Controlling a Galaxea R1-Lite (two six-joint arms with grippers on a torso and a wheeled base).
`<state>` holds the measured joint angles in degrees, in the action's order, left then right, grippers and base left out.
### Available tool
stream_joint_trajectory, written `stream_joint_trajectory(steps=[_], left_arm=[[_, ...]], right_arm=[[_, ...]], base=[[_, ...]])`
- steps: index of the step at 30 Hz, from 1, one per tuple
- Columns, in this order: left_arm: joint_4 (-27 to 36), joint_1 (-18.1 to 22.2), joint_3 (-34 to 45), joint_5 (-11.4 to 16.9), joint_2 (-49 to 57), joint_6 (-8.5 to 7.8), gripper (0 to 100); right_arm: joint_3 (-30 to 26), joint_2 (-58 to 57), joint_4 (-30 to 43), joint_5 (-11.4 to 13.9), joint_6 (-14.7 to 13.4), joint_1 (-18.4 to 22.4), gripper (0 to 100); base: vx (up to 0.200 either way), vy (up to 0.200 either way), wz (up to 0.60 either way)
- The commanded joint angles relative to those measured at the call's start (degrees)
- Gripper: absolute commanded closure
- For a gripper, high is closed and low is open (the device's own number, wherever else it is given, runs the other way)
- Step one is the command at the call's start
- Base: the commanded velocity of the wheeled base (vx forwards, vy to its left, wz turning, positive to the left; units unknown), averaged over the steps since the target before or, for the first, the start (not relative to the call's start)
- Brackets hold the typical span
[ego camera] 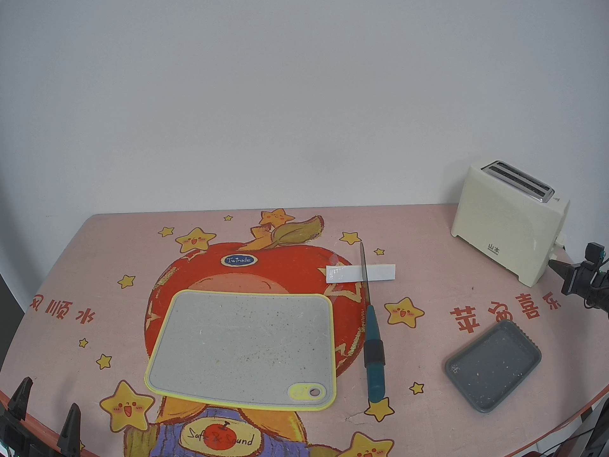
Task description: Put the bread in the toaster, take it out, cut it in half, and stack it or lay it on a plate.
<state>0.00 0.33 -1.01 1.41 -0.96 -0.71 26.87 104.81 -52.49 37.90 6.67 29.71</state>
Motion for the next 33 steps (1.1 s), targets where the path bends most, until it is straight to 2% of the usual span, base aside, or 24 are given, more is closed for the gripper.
stream_joint_trajectory(steps=[1,33], left_arm=[[0.0,0.02,1.01,-0.01,0.7,0.0,0],[0.0,0.02,1.01,-0.01,0.7,0.0,0]], right_arm=[[0.03,0.21,-0.07,-0.02,0.01,0.0,100],[-0.33,1.62,-0.07,-0.63,0.19,-0.09,100]], base=[[0.0,0.0,0.0],[0.0,0.0,0.0]])
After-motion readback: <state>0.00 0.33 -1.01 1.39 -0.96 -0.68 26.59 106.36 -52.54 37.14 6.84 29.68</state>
